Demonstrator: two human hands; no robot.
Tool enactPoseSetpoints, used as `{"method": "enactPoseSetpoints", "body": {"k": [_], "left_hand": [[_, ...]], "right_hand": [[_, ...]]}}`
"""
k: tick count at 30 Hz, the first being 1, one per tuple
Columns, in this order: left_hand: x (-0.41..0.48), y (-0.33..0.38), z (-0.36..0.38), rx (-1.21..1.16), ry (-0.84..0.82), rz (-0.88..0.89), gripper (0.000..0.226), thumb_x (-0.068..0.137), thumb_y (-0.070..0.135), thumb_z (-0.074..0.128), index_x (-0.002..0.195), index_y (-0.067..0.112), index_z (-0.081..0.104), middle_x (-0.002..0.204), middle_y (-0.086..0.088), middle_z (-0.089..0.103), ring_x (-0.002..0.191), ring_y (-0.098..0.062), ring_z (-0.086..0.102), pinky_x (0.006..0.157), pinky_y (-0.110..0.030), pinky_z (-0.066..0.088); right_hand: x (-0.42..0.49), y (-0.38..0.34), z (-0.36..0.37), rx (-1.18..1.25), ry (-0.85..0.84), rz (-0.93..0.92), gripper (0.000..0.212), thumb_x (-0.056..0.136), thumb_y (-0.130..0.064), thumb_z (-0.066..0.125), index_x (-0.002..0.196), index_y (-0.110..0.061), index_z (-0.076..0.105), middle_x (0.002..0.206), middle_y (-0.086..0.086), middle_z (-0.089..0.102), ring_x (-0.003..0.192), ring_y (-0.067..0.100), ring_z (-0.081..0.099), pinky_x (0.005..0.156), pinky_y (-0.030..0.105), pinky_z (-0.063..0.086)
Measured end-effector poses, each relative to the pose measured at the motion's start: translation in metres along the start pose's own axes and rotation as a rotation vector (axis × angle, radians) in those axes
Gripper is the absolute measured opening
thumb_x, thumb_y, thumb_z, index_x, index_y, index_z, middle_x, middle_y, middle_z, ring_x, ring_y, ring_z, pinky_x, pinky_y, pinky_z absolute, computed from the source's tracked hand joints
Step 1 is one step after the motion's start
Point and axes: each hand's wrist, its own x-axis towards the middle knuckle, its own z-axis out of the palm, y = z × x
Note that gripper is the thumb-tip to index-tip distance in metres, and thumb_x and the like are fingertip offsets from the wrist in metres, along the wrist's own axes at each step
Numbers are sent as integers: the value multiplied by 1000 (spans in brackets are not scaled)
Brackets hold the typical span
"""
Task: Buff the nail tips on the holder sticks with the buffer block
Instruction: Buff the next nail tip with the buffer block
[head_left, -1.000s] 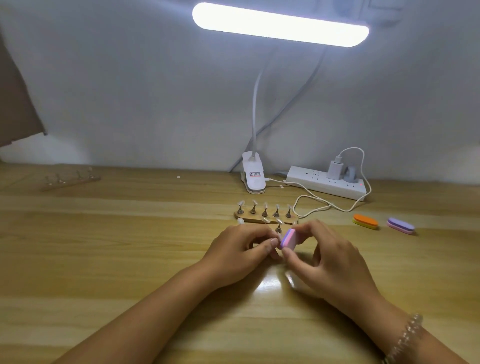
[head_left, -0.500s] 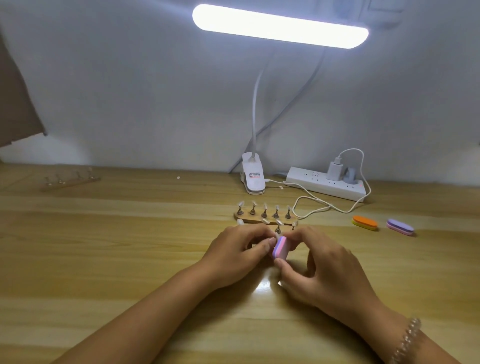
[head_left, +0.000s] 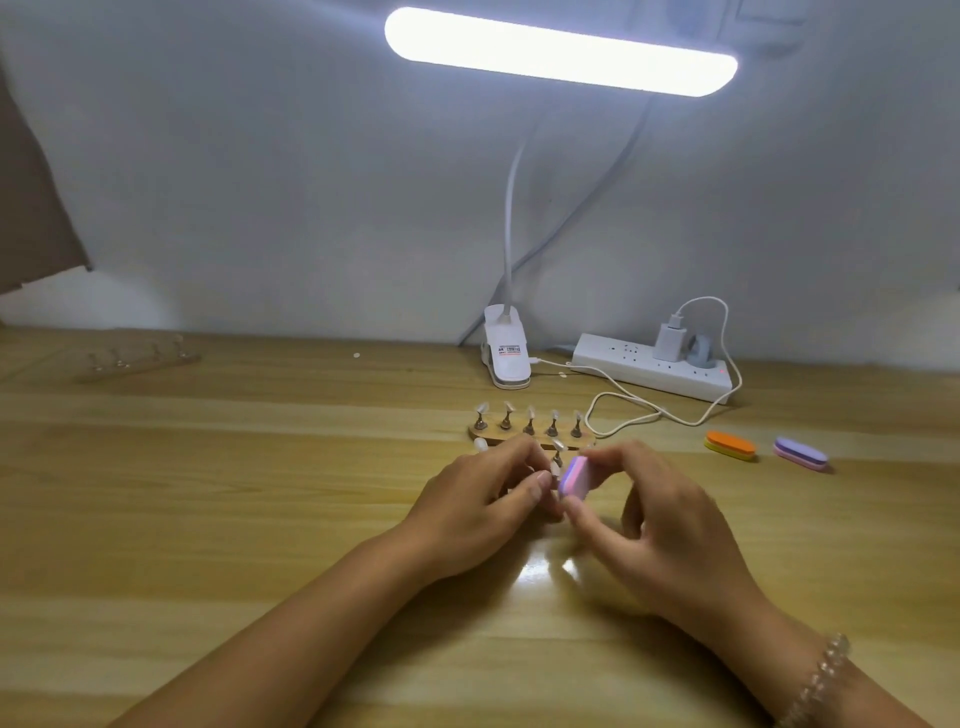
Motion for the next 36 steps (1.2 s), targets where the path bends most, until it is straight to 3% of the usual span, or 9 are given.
{"method": "enactPoseSetpoints", "body": {"k": [2,5,9,12,18,22,26,30,36], "left_hand": [[0,1,-1,49,-4,-6,13,100,34,47,96,28,58,78,15,60,66,-8,53,62,-44,51],[0,5,-1,19,-17,-16,18,95,42,45,94,31,60,83,19,64,66,-1,54,65,-40,51],[-1,5,-2,96,-21,-18,21,92,41,44,96,30,62,80,18,60,77,-8,54,76,-44,51],[1,2,-2,108,-25,-23,13,99,36,48,94,33,60,83,20,64,80,-4,57,81,-42,51],[0,3,-1,127,-21,-35,25,91,41,43,98,29,64,83,17,62,82,-11,57,80,-44,50],[1,2,-2,86,-22,-26,20,94,40,46,95,32,64,81,20,65,84,-10,62,81,-44,51],[1,2,-2,84,-15,-26,27,92,42,44,99,27,66,86,13,66,85,-15,61,80,-47,50],[2,2,-2,50,-20,-30,26,92,41,46,99,28,67,85,15,67,87,-13,63,83,-46,51],[2,3,-3,52,-25,-16,26,92,37,46,100,24,68,88,11,67,88,-17,62,83,-48,50]], "right_hand": [[-2,-5,1,-59,-26,-51,30,78,-42,69,104,-32,60,94,-22,60,66,-17,46,55,13,31],[2,1,0,-46,23,35,29,80,-35,75,105,-32,61,93,-20,61,63,-13,45,57,19,33],[-3,-6,1,-88,-26,-70,32,78,-43,67,108,-32,61,96,-21,59,63,-18,43,53,11,30],[1,-2,-1,-31,-13,2,30,80,-39,73,106,-33,61,95,-20,61,63,-14,46,57,20,36],[-2,-5,1,-60,-58,-67,35,79,-43,68,112,-32,61,100,-20,60,63,-16,44,54,16,34],[3,2,-2,-23,-8,35,30,80,-34,75,107,-32,61,96,-19,60,66,-10,48,59,21,35],[-4,-7,0,-99,-63,-83,35,79,-44,68,111,-34,59,100,-22,58,63,-18,42,53,13,31],[3,0,-1,-40,9,27,32,80,-36,74,109,-31,61,96,-20,59,64,-13,45,57,20,35],[-2,-5,0,-42,-33,-49,31,78,-41,72,105,-33,61,96,-22,60,65,-17,46,55,15,35]]}}
